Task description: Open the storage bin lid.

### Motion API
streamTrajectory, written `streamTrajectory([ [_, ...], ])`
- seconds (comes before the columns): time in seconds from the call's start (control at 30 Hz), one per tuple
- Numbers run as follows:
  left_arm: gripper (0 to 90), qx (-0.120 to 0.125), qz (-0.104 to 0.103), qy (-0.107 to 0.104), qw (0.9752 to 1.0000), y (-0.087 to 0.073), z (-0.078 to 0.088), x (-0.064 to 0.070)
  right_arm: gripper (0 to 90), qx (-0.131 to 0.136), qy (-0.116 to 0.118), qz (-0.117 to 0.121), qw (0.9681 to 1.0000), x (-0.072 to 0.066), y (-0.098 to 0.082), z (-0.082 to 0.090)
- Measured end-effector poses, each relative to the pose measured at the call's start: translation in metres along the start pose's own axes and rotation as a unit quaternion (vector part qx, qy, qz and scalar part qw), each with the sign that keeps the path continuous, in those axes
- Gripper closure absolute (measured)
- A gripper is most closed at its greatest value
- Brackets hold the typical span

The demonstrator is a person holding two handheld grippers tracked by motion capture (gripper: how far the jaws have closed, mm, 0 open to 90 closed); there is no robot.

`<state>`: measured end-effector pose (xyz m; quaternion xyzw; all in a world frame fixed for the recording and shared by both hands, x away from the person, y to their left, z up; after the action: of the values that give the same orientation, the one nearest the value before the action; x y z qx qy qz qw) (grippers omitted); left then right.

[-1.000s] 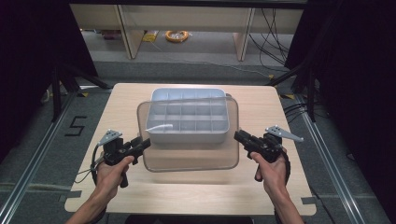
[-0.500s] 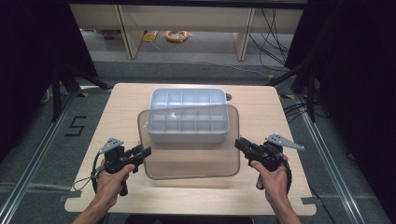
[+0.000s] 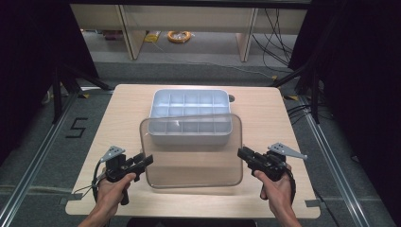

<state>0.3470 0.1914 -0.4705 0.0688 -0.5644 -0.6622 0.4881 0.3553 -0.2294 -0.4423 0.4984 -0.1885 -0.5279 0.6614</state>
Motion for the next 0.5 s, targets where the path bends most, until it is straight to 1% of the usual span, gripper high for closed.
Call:
streamTrajectory([
  [0.03, 56.7, -0.002, -0.001, -0.001, 1.0, -0.001, 0.001, 0.0, 72.0, 0.011, 0.004, -0.003, 0.9999, 0.0, -0.001, -0.001],
  [0.07, 56.7, -0.004, -0.002, -0.003, 1.0, -0.003, 0.001, 0.001, 72.0, 0.004, 0.003, -0.015, 0.9999, -0.002, -0.003, 0.001],
  [0.1, 56.8, -0.004, -0.001, -0.003, 1.0, -0.004, 0.001, 0.002, 72.0, 0.008, 0.006, -0.008, 0.9999, 0.0, -0.004, 0.002],
  [0.13, 56.8, -0.005, -0.002, -0.004, 1.0, -0.005, 0.002, 0.002, 72.0, 0.004, 0.003, -0.013, 0.9999, -0.001, -0.006, 0.003],
  [0.17, 56.8, -0.007, -0.003, -0.005, 1.0, -0.006, 0.002, 0.002, 72.0, 0.002, 0.004, -0.015, 0.9999, -0.001, -0.007, 0.004],
  [0.2, 56.8, -0.008, -0.002, -0.005, 1.0, -0.007, 0.002, 0.003, 72.0, 0.003, 0.007, -0.013, 0.9999, -0.001, -0.008, 0.004],
  [0.23, 56.8, -0.008, -0.002, -0.006, 0.9999, -0.008, 0.002, 0.003, 72.0, -0.002, 0.006, -0.019, 0.9998, -0.002, -0.01, 0.006],
  [0.27, 56.9, -0.009, -0.001, -0.005, 0.9999, -0.009, 0.003, 0.003, 72.0, 0.003, 0.002, -0.006, 1.0, 0.0, -0.011, 0.005],
  [0.3, 56.9, -0.011, -0.001, -0.006, 0.9999, -0.01, 0.003, 0.003, 72.0, -0.001, 0.002, -0.006, 1.0, 0.001, -0.012, 0.006],
  [0.33, 56.9, -0.014, -0.003, -0.007, 0.9999, -0.011, 0.003, 0.003, 72.0, -0.002, 0.004, -0.019, 0.9998, -0.001, -0.014, 0.006],
  [0.37, 57.0, -0.015, -0.002, -0.007, 0.9999, -0.012, 0.002, 0.003, 72.0, -0.002, 0.005, -0.01, 0.9999, 0.001, -0.014, 0.007],
  [0.4, 57.1, -0.018, -0.002, -0.007, 0.9998, -0.013, 0.002, 0.003, 71.9, -0.013, -0.001, -0.014, 0.9998, 0.001, -0.016, 0.007],
  [0.43, 57.1, -0.018, -0.001, -0.009, 0.9998, -0.014, 0.002, 0.003, 71.9, -0.009, 0.001, -0.018, 0.9998, 0.001, -0.018, 0.006],
  [0.47, 57.1, -0.02, 0.0, -0.008, 0.9998, -0.015, 0.002, 0.003, 71.8, -0.013, 0.002, -0.02, 0.9997, 0.002, -0.019, 0.007],
  [0.5, 57.1, -0.021, -0.001, -0.009, 0.9997, -0.016, 0.002, 0.003, 71.9, -0.003, 0.003, -0.013, 0.9999, 0.004, -0.021, 0.004],
])
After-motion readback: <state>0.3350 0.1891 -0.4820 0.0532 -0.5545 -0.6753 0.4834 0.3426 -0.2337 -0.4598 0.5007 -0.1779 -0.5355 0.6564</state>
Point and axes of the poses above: each handheld gripper's, and its own axes: z roughly backward along the jaws, y roughly out of its top, x roughly to its right, the point moved 2 cm from there along -z, roughly forward along the jaws, and after that the axes turned 11 degrees about -y, right-handed, at the moved point
